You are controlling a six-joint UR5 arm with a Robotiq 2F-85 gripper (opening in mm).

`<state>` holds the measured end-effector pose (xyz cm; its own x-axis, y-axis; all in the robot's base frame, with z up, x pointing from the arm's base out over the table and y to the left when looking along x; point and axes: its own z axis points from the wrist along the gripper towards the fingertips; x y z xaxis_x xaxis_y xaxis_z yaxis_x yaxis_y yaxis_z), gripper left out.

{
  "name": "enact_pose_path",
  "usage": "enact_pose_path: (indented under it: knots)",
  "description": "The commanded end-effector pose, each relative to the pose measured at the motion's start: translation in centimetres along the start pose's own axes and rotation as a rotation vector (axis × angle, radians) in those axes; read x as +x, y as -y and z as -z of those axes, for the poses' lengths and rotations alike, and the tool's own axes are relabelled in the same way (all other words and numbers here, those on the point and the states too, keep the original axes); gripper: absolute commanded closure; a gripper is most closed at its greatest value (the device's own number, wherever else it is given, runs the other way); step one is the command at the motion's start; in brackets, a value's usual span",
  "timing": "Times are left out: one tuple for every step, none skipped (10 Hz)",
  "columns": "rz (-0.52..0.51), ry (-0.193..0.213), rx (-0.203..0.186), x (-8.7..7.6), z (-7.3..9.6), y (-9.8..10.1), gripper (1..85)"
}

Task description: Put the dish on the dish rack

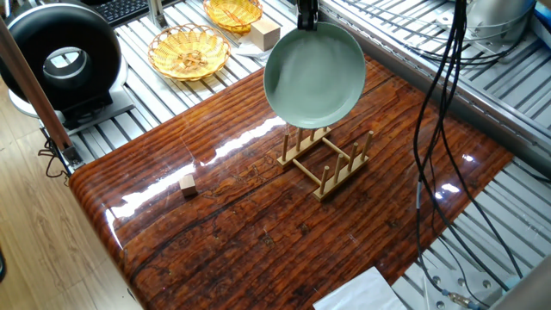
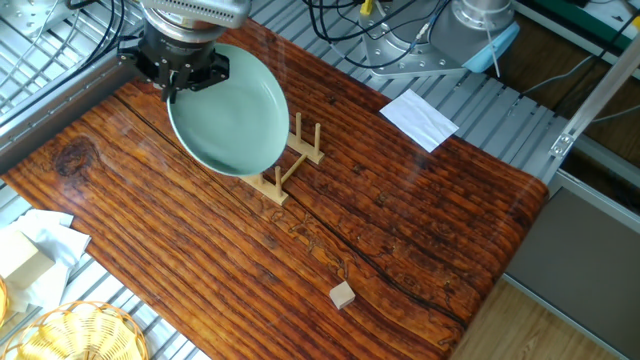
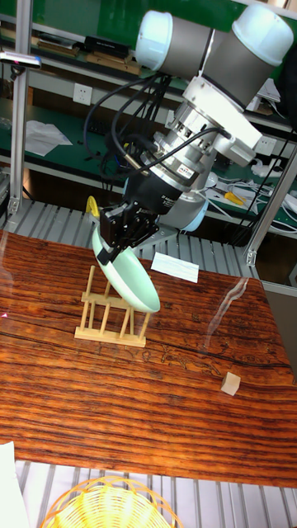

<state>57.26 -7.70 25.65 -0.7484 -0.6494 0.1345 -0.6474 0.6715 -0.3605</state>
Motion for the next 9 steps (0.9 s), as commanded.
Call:
enact_pose_path:
  knots:
    - [0.028, 0.002, 0.005, 0.0, 0.0, 0.2, 84.7]
    - [0.038, -0.010, 0.002, 0.3, 0.0, 0.1, 84.7]
    - [0.041, -0.032, -0.001, 0.9, 0.0, 0.0, 84.7]
    - [0.042, -0.065, 0.017, 1.7, 0.1, 0.5, 84.7]
    - [0.047, -0.077, 0.022, 2.1, 0.1, 0.7, 84.7]
    - [0.052, -0.095, 0.024, 3.0, 0.9, 0.2, 84.7]
    - [0.055, -0.107, 0.038, 3.7, 1.7, 0.0, 84.7]
    - [0.041, -0.116, 0.040, 4.2, 2.3, -0.7, 84.7]
    - [0.025, -0.125, 0.045, 4.6, 2.9, -1.5, 84.7]
